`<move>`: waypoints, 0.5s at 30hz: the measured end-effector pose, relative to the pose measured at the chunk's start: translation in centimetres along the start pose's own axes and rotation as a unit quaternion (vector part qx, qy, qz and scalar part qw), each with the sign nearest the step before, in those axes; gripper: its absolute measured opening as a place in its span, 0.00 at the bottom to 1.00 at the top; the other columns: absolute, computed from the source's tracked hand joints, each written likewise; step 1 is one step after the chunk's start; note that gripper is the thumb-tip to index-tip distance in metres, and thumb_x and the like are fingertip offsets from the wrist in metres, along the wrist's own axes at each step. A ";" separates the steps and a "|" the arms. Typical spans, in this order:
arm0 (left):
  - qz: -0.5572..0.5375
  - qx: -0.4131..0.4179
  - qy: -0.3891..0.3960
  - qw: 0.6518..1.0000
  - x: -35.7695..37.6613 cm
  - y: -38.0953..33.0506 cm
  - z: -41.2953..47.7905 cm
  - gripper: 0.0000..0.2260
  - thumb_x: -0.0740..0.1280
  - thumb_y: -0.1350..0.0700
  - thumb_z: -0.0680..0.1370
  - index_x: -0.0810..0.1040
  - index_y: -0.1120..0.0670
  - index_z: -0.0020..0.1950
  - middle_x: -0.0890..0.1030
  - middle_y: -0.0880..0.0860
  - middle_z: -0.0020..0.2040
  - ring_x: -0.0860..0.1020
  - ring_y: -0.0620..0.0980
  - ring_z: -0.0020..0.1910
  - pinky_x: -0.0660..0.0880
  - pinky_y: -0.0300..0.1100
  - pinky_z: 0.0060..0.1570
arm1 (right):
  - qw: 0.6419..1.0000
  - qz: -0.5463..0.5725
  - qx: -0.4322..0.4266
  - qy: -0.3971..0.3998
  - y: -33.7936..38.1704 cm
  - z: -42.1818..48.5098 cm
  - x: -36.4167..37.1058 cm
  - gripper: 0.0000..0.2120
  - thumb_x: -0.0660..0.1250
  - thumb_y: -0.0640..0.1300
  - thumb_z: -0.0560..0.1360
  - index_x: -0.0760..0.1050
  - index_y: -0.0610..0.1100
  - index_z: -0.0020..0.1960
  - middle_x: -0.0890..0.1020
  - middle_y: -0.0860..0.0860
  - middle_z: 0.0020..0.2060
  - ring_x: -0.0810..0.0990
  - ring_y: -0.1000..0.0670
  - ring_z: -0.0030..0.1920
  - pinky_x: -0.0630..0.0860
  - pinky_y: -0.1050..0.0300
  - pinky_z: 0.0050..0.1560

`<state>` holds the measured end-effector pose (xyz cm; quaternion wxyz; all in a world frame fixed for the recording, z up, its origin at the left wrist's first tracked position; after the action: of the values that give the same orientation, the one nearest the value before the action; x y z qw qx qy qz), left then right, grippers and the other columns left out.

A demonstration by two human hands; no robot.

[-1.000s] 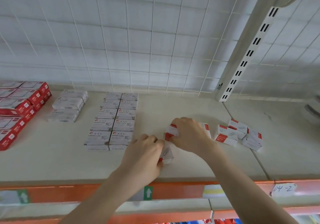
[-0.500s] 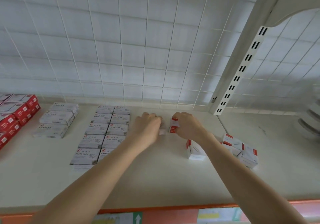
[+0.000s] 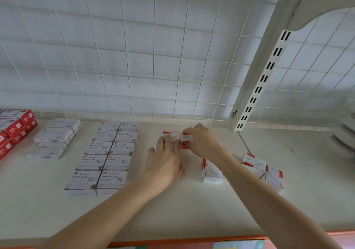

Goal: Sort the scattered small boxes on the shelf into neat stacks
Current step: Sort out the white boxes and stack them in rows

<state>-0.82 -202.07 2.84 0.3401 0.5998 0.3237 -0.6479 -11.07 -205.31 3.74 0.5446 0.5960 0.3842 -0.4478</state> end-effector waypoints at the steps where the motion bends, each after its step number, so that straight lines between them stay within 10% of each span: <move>1: 0.000 0.002 0.004 1.000 0.1 0.1 0.2 0.30 0.56 0.45 0.78 0.51 0.57 0.74 0.54 0.58 0.74 0.52 0.56 0.73 0.67 0.49 0.60 | 1.000 0.004 -0.001 -0.001 0.1 0.1 0.0 0.23 0.61 0.34 0.72 0.69 0.47 0.66 0.70 0.43 0.58 0.70 0.41 0.59 0.71 0.53 0.56; 15: -0.019 -0.002 0.033 0.999 0.1 1.5 2.3 0.31 0.57 0.44 0.78 0.51 0.57 0.75 0.52 0.58 0.75 0.50 0.56 0.74 0.64 0.53 0.63 | 1.000 0.020 0.014 -0.003 0.4 2.1 0.3 0.23 0.60 0.34 0.73 0.67 0.46 0.68 0.68 0.43 0.62 0.66 0.42 0.62 0.66 0.55 0.60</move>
<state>-0.84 -204.85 2.86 0.3179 0.6136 0.3474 -0.6338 -10.79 -207.49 3.54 0.5463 0.6099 0.3638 -0.4441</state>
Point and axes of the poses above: each hand's wrist, its own z-axis towards the middle knuckle, its own x-axis out of the palm, y = z × x, the point moved 9 cm from there along z, towards the middle knuckle
